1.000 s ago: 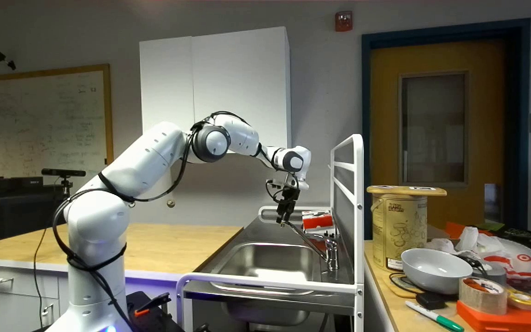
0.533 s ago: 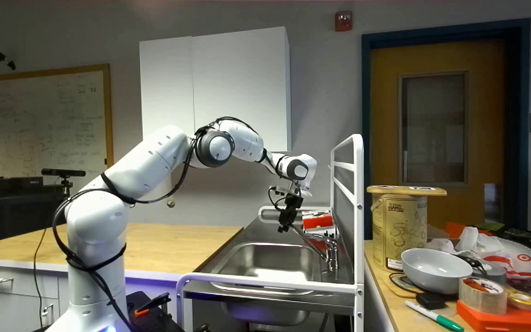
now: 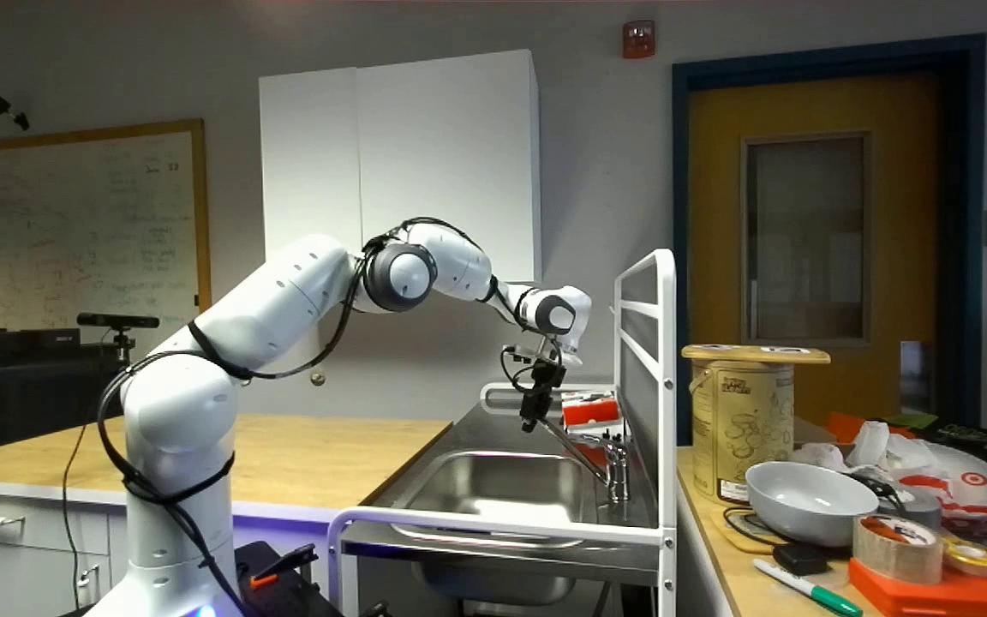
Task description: Push the faucet to the right
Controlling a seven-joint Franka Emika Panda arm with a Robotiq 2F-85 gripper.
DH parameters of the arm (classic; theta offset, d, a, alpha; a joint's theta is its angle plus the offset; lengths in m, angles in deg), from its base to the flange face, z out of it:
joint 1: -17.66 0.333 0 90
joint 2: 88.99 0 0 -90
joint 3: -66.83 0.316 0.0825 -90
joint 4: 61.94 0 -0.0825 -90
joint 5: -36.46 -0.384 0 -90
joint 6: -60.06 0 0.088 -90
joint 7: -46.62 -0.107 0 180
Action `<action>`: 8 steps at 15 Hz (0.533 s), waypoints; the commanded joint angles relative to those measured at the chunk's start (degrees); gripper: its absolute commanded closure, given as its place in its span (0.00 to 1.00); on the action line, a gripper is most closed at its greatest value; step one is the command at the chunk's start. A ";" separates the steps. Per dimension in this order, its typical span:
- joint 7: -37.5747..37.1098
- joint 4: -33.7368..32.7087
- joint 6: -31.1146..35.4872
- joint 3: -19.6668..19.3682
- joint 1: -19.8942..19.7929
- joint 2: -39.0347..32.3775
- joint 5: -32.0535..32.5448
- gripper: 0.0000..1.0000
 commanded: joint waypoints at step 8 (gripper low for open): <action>-0.75 -0.88 -1.95 -0.77 0.01 -0.91 -0.33 0.97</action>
